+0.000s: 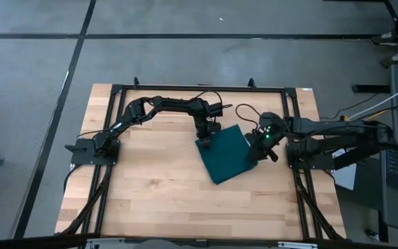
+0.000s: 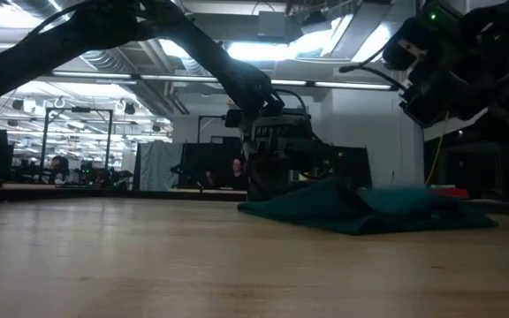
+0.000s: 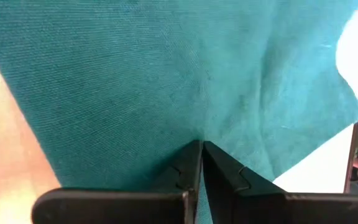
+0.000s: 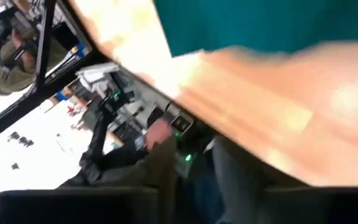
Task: Fold microfiber towels
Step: Fold the black towel on the table
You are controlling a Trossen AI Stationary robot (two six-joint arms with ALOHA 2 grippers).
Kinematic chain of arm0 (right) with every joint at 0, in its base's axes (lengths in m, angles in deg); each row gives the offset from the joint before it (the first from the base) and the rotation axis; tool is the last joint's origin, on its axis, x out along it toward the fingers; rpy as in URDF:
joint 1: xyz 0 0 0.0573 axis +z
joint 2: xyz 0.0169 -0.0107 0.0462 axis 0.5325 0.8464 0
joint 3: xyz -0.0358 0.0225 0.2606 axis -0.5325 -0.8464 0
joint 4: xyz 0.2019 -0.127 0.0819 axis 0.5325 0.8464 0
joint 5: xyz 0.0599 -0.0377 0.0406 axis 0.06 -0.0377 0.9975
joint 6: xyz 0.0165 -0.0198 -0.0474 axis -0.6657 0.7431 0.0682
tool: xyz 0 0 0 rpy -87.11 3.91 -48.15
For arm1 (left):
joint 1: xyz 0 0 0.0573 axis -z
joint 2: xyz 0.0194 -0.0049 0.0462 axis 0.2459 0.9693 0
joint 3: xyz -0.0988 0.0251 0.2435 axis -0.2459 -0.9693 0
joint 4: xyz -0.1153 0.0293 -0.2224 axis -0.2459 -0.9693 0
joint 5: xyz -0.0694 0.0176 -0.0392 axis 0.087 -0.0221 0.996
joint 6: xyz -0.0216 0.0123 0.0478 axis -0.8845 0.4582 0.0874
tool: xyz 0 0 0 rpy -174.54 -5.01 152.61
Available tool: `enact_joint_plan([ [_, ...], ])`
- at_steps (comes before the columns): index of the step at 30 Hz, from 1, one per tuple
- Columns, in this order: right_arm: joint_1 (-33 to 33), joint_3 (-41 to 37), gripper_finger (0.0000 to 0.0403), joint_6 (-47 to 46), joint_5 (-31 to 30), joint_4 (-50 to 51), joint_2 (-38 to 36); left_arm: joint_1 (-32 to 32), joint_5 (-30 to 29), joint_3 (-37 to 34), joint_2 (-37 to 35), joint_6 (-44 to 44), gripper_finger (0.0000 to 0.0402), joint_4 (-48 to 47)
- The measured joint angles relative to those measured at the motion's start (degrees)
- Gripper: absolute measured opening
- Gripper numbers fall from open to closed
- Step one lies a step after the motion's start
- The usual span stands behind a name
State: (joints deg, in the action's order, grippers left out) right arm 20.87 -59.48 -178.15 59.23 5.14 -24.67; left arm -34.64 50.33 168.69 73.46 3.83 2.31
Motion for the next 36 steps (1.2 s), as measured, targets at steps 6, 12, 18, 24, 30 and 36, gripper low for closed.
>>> enact_joint_plan([
  [6, -0.12, 1.5, 0.022, -5.17, 8.23, 0.0, -2.09, 0.0, 0.0, 0.0, 0.0, 0.79, 0.0015, -0.01],
  [12, -0.12, 2.58, 0.0295, -3.96, 2.5, 6.47, -2.38, 0.0, 0.0, 0.0, 0.0, 0.79, 0.0015, 0.07],
  [18, -0.16, 2.58, 0.0295, -1.11, -6.9, 5.05, -2.07, 0.01, 0.7, 0.39, -0.11, 0.77, 0.0016, -1.42],
  [24, -2.49, 2.58, 0.0265, 6.68, -16.39, -0.33, -2.09, 0.84, 2.54, -0.1, -3.49, -3.98, 0.0016, 0.04],
  [30, -9.47, 2.58, 0.0235, 25.33, -21.62, 3.83, -1.06, 0.28, -5.91, 0.01, -10.29, -14.16, 0.002, 3.93],
  [36, -18.95, 2.58, 0.0211, 42.06, -21.02, 3.87, 3.19, -2.28, -19.19, 0.06, -16.25, -22.49, 0.002, 4.31],
])
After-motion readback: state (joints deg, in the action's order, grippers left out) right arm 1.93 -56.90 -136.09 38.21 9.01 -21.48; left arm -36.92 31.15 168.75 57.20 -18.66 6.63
